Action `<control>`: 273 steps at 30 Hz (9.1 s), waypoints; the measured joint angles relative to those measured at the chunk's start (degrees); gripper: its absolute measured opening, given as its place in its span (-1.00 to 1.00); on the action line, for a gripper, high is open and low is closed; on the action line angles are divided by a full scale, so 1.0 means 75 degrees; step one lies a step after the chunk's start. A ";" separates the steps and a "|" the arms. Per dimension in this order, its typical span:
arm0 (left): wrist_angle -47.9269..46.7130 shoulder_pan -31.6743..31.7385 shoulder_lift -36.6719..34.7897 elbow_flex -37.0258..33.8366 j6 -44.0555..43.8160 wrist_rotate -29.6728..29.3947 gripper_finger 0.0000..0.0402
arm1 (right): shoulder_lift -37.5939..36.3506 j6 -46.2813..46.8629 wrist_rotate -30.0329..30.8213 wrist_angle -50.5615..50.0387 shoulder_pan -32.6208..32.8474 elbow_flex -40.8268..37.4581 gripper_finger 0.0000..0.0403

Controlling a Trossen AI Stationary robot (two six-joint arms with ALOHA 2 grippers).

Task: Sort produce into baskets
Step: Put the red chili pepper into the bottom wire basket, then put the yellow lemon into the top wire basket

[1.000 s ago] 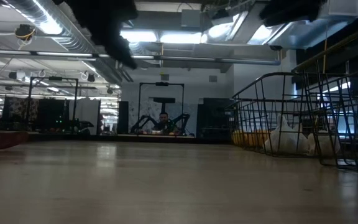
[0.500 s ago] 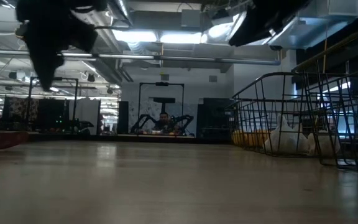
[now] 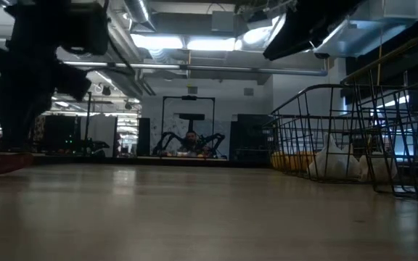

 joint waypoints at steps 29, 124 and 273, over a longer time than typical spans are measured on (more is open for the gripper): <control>0.1845 0.0009 -0.0141 -0.0735 0.1381 0.0370 -0.65 | 0.0000 -0.0166 0.0000 0.0176 0.0000 0.0000 -0.10; 0.7493 -0.0134 -0.0627 0.1241 0.5459 -0.2046 0.06 | -0.0083 -0.1665 -0.1382 0.2872 0.0386 0.0000 -0.42; -0.1420 -0.0749 0.0140 0.1594 0.0345 -0.1072 0.54 | 0.0653 -0.0213 0.1049 -0.4437 -0.0198 0.2515 0.15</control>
